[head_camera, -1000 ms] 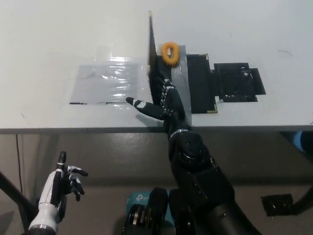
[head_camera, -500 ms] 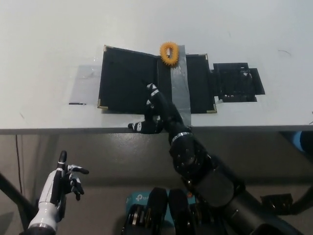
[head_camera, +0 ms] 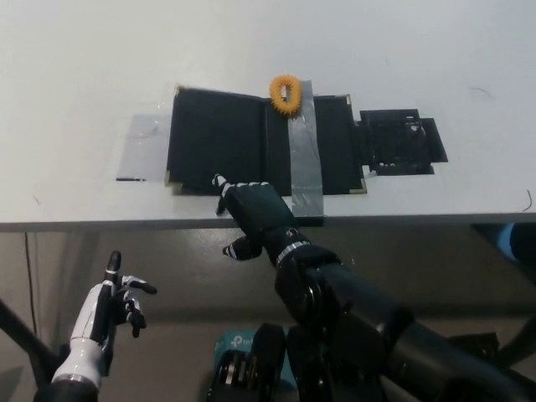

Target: The robot uses its right hand to push the cover of the diary kept in the middle of the desk towards the left to open it

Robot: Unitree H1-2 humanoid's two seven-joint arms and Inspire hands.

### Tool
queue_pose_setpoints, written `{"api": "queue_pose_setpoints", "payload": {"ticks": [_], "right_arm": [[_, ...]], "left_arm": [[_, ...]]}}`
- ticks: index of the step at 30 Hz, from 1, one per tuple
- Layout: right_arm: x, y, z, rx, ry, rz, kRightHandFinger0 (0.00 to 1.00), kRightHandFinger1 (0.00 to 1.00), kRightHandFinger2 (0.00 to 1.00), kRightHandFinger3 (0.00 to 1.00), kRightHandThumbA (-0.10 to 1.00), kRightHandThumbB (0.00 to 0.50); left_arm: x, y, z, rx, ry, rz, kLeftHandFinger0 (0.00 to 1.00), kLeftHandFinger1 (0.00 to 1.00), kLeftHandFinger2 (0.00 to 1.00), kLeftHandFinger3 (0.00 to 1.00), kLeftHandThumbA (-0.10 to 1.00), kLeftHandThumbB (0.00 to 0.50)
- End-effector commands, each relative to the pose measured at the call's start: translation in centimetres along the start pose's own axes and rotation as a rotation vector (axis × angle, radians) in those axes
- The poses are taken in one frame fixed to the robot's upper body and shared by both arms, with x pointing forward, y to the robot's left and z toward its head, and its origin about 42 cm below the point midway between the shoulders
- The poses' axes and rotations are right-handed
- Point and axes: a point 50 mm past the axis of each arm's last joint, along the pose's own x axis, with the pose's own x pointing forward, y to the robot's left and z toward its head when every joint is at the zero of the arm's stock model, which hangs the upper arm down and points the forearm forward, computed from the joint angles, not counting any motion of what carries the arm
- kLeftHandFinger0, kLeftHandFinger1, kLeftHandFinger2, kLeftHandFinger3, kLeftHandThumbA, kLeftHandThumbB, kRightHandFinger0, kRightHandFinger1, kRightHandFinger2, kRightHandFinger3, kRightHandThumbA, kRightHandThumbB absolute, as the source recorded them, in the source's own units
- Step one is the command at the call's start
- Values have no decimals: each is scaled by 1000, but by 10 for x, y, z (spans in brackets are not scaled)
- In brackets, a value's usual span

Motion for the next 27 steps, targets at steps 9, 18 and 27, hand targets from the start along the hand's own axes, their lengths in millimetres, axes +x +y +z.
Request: {"api": "queue_pose_setpoints", "payload": {"ticks": [9,18,27], "right_arm": [[0,-45,16,138,-16,200,245,524,708,1000,1000,348],[-50,-187,10,930,-295,136,1000,1000,1000,1000,1000,269],[-125,-251,-39,1174,-396,-39,982,1000,1000,1000,1000,246]], "left_arm": [[-4,3,8,-3,-37,3,161,194,121,335,1000,448],[-6,8,5,-7,-52,28,107,176,147,340,1000,417],[-6,12,3,-14,-40,50,129,187,130,312,1000,420]]}}
